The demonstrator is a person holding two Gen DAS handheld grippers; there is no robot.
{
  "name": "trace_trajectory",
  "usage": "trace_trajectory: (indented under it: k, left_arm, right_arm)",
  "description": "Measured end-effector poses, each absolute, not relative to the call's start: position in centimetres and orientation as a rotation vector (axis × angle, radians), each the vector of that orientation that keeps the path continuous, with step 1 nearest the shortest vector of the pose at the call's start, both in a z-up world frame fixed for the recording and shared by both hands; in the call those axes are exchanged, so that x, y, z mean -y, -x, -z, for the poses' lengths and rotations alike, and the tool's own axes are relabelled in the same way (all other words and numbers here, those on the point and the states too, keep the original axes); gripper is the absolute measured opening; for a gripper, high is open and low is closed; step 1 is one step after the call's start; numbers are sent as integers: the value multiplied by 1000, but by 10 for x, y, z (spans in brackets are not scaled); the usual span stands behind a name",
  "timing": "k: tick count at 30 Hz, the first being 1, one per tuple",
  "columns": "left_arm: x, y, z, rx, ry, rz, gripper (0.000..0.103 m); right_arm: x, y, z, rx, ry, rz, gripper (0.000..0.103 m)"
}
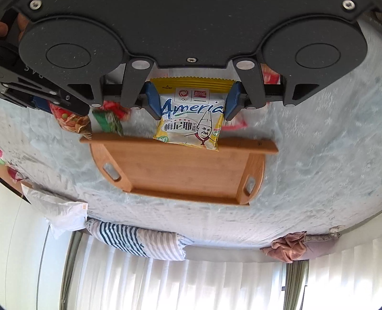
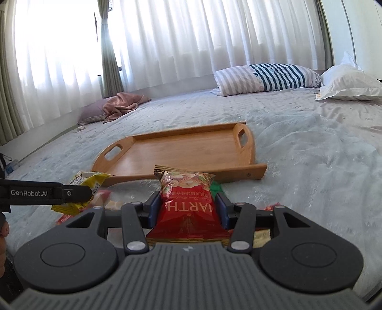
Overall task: Organize snacks
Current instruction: 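Carry both packs onto the wooden tray and open both tools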
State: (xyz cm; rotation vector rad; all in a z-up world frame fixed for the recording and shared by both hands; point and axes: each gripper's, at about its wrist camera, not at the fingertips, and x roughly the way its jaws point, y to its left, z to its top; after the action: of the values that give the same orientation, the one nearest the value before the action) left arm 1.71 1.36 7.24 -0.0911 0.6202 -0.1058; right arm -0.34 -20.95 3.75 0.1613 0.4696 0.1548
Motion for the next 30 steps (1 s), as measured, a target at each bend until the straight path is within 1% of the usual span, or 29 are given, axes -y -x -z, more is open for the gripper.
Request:
trace_trajectory:
  k: [3,10,18,24,30]
  left_arm:
    - [-14,-34,-80,-605,88,115,53]
    - [-22,-85,-99,-642,142,123,53]
    - [-24,-153,-121,-673,151,162,53]
    - [-18,-214,-119,-710,197,179,53]
    - [-4,-274,-95,-753,165,128,53]
  right_arm:
    - [216,-12,-47,-473,-165,-145,53]
    - [226,-61,-73,-479,-148,-138,53]
    - [230,-133,-91,-540,-127,-151,53]
    - [225,-189,-89,-578,-117,-198,53]
    - [224,-244,-71,-654,-156,-161,53]
